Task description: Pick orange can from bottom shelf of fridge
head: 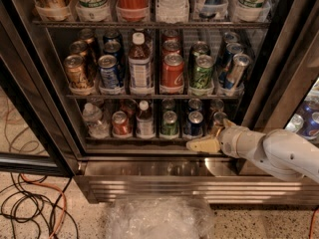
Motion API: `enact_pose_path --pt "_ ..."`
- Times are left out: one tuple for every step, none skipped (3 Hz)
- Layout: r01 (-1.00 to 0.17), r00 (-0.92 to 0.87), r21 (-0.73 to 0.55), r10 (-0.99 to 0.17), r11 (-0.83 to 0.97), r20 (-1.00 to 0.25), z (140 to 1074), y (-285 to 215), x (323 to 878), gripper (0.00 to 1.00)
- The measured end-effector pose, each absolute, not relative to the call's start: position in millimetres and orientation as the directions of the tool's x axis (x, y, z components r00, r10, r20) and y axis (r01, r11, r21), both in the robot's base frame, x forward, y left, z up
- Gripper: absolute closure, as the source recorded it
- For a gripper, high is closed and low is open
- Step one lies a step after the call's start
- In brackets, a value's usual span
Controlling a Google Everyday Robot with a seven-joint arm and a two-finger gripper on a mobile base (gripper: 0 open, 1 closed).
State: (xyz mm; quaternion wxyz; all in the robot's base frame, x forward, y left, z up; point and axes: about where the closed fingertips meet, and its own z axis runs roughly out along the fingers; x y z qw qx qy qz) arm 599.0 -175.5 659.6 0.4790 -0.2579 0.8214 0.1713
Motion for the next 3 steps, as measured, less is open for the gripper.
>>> enact_pose_path --pt "-0.521 -0.393 -0.03 -0.271 0.853 -0.879 661 -188 615 0.0" --pt "-0.5 -0.387 -0.043 -0.268 0.865 -0.882 663 -192 620 0.0" --pt "-0.509 -0.374 -0.064 -0.287 0.858 -0.882 658 -190 626 0.0"
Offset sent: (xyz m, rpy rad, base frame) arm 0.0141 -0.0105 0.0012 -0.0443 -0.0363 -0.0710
